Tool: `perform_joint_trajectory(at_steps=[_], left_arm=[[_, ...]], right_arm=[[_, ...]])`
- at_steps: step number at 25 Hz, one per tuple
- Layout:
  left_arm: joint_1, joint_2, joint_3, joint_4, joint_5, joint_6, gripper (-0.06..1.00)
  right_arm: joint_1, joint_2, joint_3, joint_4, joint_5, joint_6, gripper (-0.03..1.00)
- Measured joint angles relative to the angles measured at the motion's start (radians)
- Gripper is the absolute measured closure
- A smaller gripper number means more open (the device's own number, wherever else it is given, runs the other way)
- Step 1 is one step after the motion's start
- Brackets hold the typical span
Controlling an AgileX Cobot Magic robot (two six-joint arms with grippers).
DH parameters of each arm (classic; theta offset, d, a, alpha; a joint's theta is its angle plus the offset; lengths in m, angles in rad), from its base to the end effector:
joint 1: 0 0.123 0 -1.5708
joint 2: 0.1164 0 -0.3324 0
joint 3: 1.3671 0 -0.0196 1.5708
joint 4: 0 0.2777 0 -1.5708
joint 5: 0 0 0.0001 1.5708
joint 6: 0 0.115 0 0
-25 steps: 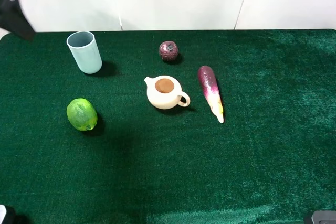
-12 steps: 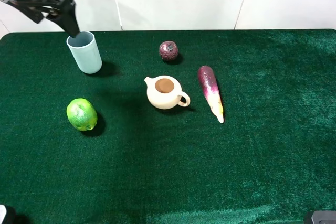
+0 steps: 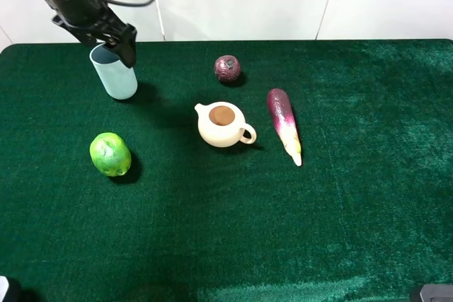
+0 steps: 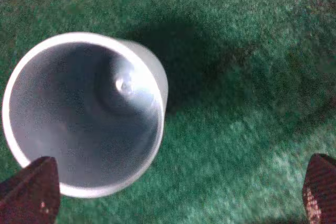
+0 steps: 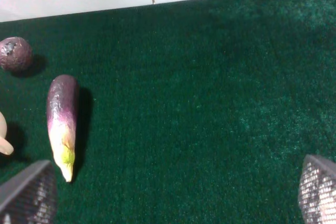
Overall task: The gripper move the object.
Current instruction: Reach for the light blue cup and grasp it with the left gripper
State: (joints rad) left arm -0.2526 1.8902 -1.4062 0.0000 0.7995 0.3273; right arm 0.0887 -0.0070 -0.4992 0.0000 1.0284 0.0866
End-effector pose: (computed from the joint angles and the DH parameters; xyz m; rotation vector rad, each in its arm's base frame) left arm 0.4319 -0.1115 0.2280 0.7912 2.6517 0.0196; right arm -0.0069 -0.0006 0.2823 -0.0021 2.0075 0.1121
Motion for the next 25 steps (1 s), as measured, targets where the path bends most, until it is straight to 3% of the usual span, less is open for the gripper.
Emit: perform_joint_trajectory(at_steps=[9, 25], left_arm=[[-0.001, 0.07, -0.001, -0.014, -0.124, 0.048, 0.01], [-0.001, 0.19, -0.003, -0.031, -0.16, 0.056, 0.07]], right_arm=[[0.0, 0.0, 0.0, 0.006, 0.0, 0.0, 0.28], [0.0, 0.0, 0.0, 0.007, 0.0, 0.0, 0.28]])
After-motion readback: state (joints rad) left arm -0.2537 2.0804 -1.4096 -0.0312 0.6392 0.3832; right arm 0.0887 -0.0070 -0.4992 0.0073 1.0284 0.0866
